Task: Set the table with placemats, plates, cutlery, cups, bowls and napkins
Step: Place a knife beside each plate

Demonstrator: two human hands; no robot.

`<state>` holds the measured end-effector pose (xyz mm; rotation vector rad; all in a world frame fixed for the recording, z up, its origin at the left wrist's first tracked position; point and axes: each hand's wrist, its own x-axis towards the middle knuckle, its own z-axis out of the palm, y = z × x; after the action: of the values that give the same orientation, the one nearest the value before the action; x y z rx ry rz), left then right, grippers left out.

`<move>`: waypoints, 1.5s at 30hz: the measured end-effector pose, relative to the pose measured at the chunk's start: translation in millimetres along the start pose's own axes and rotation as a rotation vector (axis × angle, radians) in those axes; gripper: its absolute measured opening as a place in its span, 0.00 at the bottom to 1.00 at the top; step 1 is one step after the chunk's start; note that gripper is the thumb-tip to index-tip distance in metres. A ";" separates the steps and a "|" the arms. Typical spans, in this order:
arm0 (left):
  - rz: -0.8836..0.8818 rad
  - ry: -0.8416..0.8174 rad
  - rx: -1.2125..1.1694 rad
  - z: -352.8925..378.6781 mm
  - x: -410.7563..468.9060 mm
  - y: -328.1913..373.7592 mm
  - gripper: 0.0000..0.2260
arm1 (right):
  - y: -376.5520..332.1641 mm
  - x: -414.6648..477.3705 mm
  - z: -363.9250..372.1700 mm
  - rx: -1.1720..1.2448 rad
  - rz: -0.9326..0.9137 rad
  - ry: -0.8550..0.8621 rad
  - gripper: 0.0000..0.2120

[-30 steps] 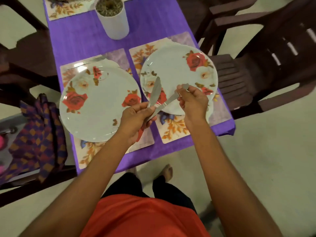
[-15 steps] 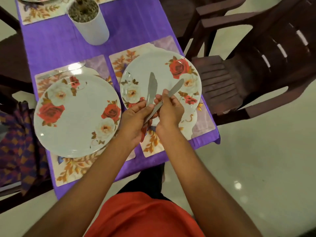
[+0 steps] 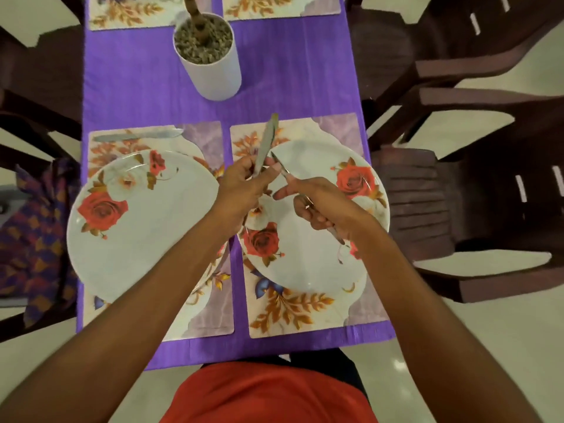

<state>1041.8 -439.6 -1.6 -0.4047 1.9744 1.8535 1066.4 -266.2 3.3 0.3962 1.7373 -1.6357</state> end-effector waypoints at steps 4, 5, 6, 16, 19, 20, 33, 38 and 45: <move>0.016 0.030 0.054 -1.9 13.4 -0.8 0.09 | -13.7 13.6 -22.8 -0.018 0.020 -0.187 0.18; 0.007 0.048 0.037 -1.2 16.6 -0.6 0.09 | -15.4 18.0 -29.0 -0.022 0.032 -0.232 0.18; -0.008 0.071 0.015 -1.2 20.2 -0.3 0.10 | -16.8 22.8 -34.9 -0.021 0.045 -0.279 0.19; -0.138 0.172 -0.012 9.3 62.9 21.7 0.07 | -45.7 69.2 -89.8 -0.384 -0.063 -0.234 0.11; -0.191 0.243 -0.044 12.8 83.5 27.3 0.04 | -46.8 93.9 -113.1 -0.558 -0.229 0.007 0.09; -0.190 0.253 -0.040 15.5 89.6 29.1 0.04 | -46.5 100.9 -119.7 -0.617 -0.301 0.081 0.09; -0.161 0.207 0.479 13.4 144.0 13.5 0.11 | -27.1 150.5 -138.6 -0.875 -0.592 0.227 0.13; -0.130 0.208 0.559 11.7 150.5 7.0 0.11 | -17.3 154.4 -137.0 -0.899 -0.624 0.298 0.12; -0.071 0.235 0.650 13.0 156.1 2.5 0.09 | -11.8 153.9 -142.2 -0.909 -0.637 0.411 0.13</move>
<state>904.8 -416.9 -74.1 -0.4915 2.5298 1.0618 910.5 -168.8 -98.0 -0.3170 2.8912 -0.9610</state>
